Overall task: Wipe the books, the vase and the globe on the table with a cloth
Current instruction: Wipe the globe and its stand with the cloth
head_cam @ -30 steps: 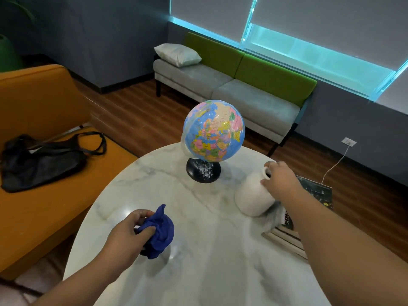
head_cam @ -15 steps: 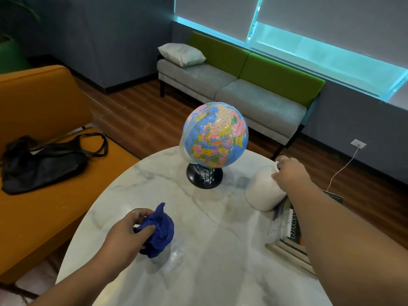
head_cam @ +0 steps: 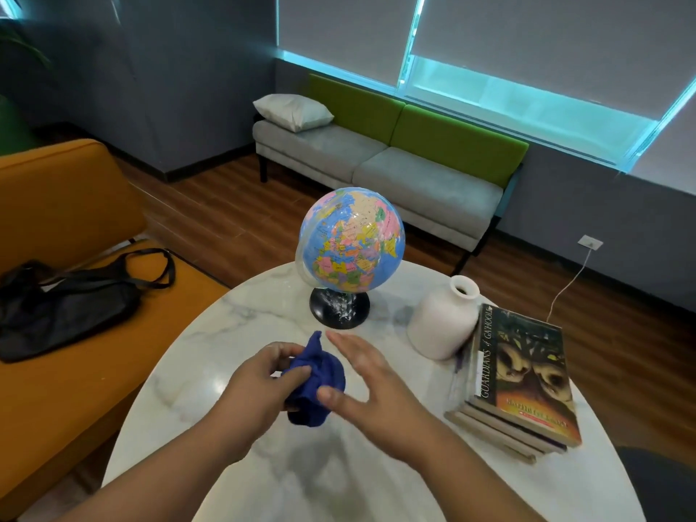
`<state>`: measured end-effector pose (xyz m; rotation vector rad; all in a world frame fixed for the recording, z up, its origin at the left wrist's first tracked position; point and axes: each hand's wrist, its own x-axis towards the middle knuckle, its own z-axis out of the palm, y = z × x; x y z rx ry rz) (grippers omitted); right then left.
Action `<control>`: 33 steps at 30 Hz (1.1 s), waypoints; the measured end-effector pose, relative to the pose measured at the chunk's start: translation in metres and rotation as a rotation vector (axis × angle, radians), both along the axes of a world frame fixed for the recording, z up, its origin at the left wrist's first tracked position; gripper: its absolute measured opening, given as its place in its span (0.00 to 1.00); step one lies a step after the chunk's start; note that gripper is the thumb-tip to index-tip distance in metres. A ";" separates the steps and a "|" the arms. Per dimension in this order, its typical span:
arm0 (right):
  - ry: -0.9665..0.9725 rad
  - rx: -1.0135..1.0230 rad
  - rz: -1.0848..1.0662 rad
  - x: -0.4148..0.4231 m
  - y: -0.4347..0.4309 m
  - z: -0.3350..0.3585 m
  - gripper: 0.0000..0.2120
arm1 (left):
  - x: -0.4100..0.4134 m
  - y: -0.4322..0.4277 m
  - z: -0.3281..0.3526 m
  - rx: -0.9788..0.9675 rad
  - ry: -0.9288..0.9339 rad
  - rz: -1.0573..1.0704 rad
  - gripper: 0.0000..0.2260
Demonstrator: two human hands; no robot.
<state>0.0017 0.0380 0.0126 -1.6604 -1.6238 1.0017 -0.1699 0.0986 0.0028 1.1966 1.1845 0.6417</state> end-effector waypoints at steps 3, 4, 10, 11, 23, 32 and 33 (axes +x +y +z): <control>0.138 0.029 -0.101 -0.018 -0.010 -0.005 0.33 | 0.024 -0.008 0.024 -0.131 -0.181 -0.073 0.08; 0.198 0.058 -0.194 -0.015 -0.012 -0.001 0.33 | 0.031 -0.010 0.030 -0.128 -0.167 -0.121 0.08; 0.398 0.075 -0.498 0.018 -0.030 0.018 0.21 | 0.048 0.052 0.059 0.547 0.364 0.031 0.15; 0.391 0.073 -0.523 0.022 -0.034 0.017 0.22 | 0.048 0.070 0.064 0.646 0.399 0.101 0.18; 0.367 0.005 -0.617 0.041 -0.080 0.021 0.22 | 0.063 0.145 0.082 0.665 0.735 0.054 0.09; 0.373 -0.002 -0.648 0.037 -0.095 0.029 0.22 | 0.049 0.114 0.081 0.816 0.777 -0.006 0.07; 0.370 -0.006 -0.649 0.037 -0.096 0.030 0.22 | 0.044 0.108 0.079 0.828 0.769 -0.006 0.07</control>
